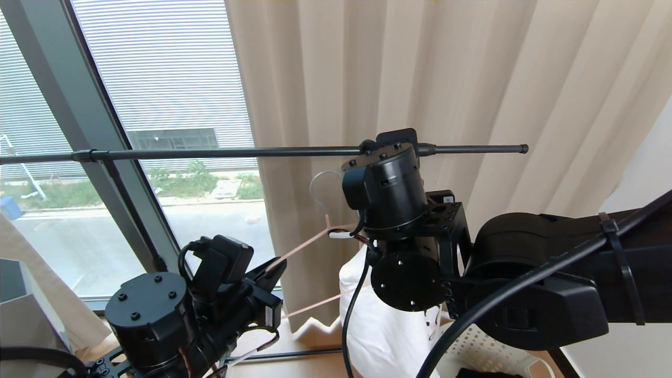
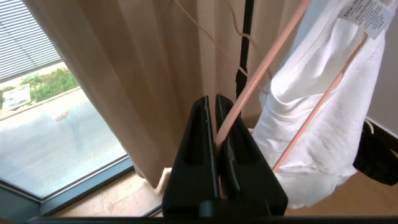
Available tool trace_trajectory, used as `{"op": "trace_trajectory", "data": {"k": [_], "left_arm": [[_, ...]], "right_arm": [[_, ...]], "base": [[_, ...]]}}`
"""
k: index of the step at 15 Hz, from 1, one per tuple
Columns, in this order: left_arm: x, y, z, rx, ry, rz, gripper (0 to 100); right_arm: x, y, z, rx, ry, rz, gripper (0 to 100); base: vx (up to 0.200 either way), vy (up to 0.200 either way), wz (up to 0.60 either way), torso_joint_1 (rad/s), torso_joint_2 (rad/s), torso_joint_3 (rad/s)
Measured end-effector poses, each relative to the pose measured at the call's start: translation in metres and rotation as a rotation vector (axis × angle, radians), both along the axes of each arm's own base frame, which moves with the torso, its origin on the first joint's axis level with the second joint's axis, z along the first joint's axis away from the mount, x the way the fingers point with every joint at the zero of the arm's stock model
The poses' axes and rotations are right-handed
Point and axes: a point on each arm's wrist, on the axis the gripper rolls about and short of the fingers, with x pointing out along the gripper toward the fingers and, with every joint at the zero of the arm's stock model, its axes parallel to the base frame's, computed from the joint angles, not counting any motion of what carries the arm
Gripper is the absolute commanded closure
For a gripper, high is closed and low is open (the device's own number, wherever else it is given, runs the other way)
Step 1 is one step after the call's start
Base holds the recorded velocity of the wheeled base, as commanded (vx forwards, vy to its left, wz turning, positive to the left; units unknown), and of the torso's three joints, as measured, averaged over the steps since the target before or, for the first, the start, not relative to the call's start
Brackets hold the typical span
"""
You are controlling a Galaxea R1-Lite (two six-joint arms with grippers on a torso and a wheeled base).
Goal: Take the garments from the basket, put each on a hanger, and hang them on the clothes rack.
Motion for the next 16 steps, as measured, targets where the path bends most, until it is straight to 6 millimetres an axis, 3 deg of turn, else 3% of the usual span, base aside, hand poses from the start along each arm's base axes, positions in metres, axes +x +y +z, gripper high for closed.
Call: {"op": "trace_trajectory", "data": {"k": [5,16], "left_arm": [[-0.002,0.003,0.013,-0.031,-0.044,0.005,100],[-0.003,0.003,0.013,-0.031,-0.044,0.004,100]], "right_arm": [[0.006,-0.008,0.004,0.002,-0.002,-0.025,100],[-0.029,0.019,0.003,0.035,-0.009,0.091,100]], "base": [[0.0,0.0,0.0,0.0,0.0,0.0],[0.0,0.0,0.0,0.0,0.0,0.0]]}}
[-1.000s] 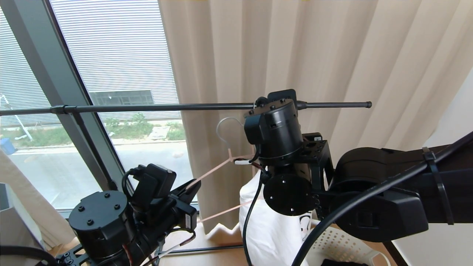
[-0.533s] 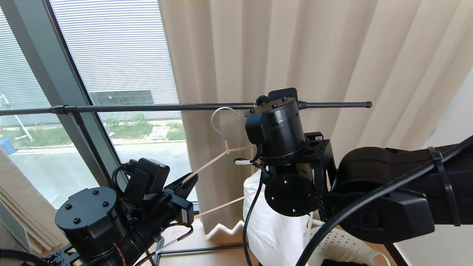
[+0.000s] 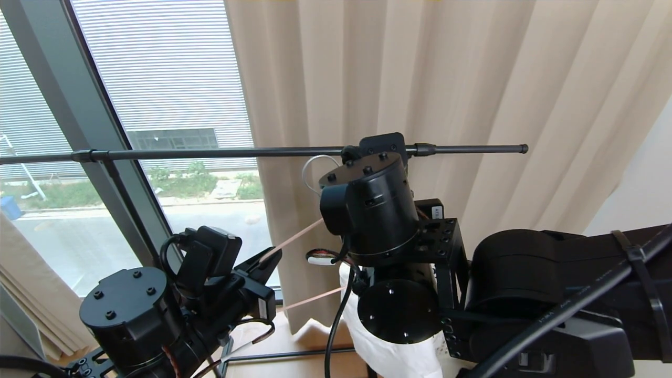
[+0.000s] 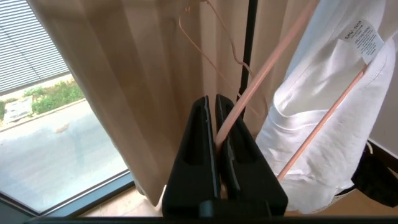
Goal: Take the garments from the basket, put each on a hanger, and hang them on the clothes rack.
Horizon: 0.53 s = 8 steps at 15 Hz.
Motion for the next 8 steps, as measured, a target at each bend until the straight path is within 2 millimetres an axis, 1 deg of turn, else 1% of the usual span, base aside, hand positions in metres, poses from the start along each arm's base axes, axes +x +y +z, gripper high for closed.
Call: {"op": "trace_trajectory", "data": {"k": [2,4,6,8], "left_arm": [[0.0,0.0,0.0,0.002,0.002,-0.001,100],[0.0,0.001,-0.001,0.006,0.001,0.003,100],[0.001,0.005,0.0,0.012,-0.002,0.021,100],[0.007,0.015,0.003,0.017,-0.018,0.066,100]], "right_arm": [[-0.003,0.002,0.001,0.013,-0.004,0.008,100],[0.0,-0.001,0.003,0.018,-0.006,-0.002,100],[0.019,-0.015,0.004,0.021,-0.009,-0.064,100],[0.039,-0.031,0.004,0.02,-0.01,-0.133,100]], "base": [[0.0,0.0,0.0,0.0,0.0,0.0],[0.0,0.0,0.0,0.0,0.0,0.0],[0.0,0.0,0.0,0.0,0.0,0.0],[0.0,0.0,0.0,0.0,0.0,0.0]]}}
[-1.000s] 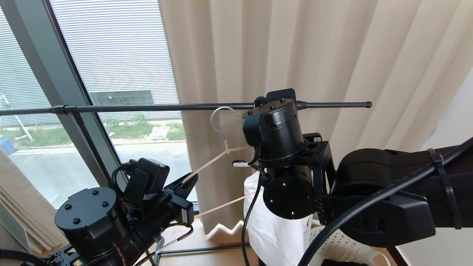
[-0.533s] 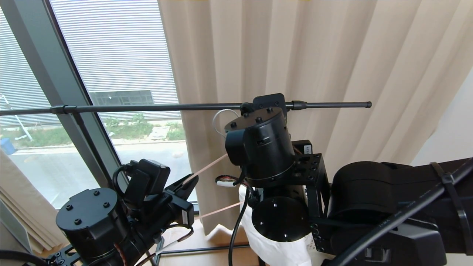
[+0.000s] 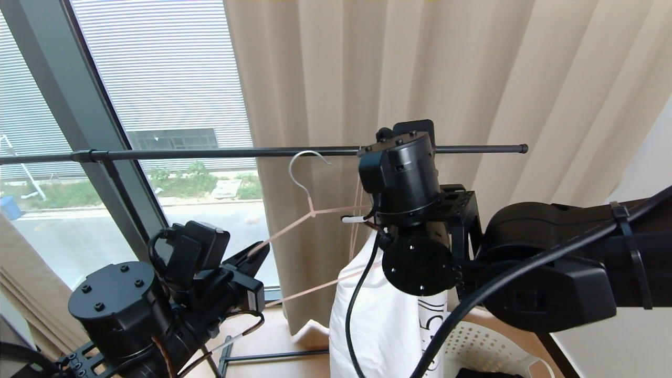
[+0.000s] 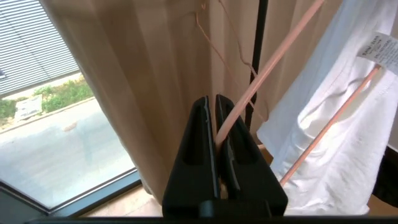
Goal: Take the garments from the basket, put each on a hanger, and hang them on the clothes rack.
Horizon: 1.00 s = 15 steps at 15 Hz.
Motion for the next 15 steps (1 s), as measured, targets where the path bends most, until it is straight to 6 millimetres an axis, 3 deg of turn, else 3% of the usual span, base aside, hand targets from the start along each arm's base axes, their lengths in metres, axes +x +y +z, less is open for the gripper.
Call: {"op": "trace_trajectory", "data": {"k": [3,6,15], "left_arm": [[0.006,0.011,0.005,0.015,-0.029,0.053,100],[0.011,0.016,0.009,0.011,-0.049,0.108,100],[0.007,-0.004,0.004,0.019,-0.037,0.061,100]], "right_arm": [[0.012,-0.011,0.001,-0.001,0.0,-0.043,100],[0.011,-0.012,-0.001,-0.014,0.009,-0.042,100],[-0.036,0.03,-0.007,-0.013,0.014,0.129,100]], "base": [[0.0,0.0,0.0,0.0,0.0,0.0],[0.0,0.0,0.0,0.0,0.0,0.0],[0.0,0.0,0.0,0.0,0.0,0.0]]}}
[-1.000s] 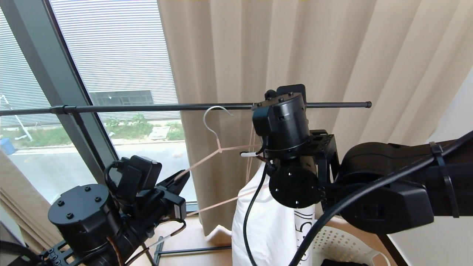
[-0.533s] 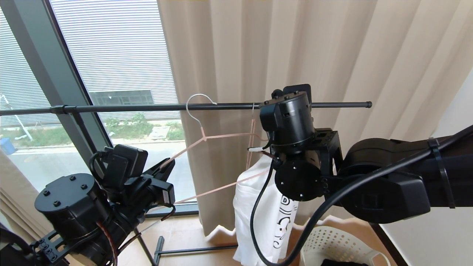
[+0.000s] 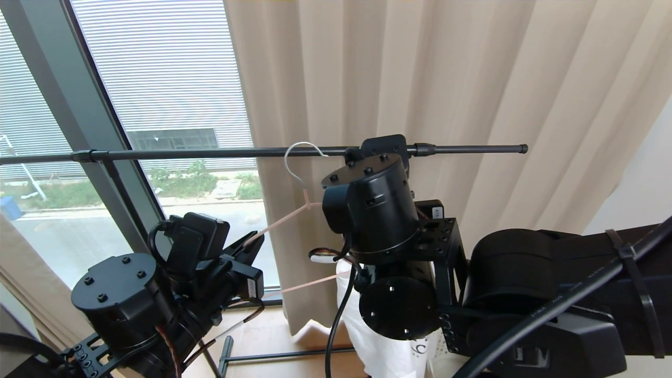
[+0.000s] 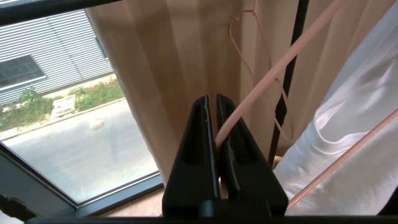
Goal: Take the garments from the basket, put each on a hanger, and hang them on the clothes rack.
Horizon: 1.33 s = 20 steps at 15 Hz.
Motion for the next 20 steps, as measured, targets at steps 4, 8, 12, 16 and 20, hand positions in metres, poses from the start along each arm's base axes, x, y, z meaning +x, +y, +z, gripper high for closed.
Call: {"op": "trace_trajectory", "data": {"k": [4,8,12,16,20], "left_arm": [[-0.001,-0.002,-0.002,0.003,0.006,-0.006,100],[-0.004,-0.006,-0.005,0.004,0.021,-0.026,100],[-0.005,-0.009,-0.006,0.005,0.027,-0.034,100],[-0.007,-0.01,-0.008,0.009,0.033,-0.043,100],[-0.01,-0.012,-0.009,0.01,0.038,-0.057,100]], "right_arm": [[-0.001,0.004,0.0,0.012,-0.003,0.007,100],[0.001,0.008,0.007,0.085,-0.041,0.01,100],[-0.005,0.014,0.01,0.12,-0.051,0.046,100],[-0.023,0.029,0.012,0.177,-0.076,0.107,100],[-0.033,0.041,0.015,0.255,-0.114,0.143,100]], "base": [[0.0,0.0,0.0,0.0,0.0,0.0],[0.0,0.0,0.0,0.0,0.0,0.0],[0.0,0.0,0.0,0.0,0.0,0.0],[0.0,0.0,0.0,0.0,0.0,0.0],[0.0,0.0,0.0,0.0,0.0,0.0]]}}
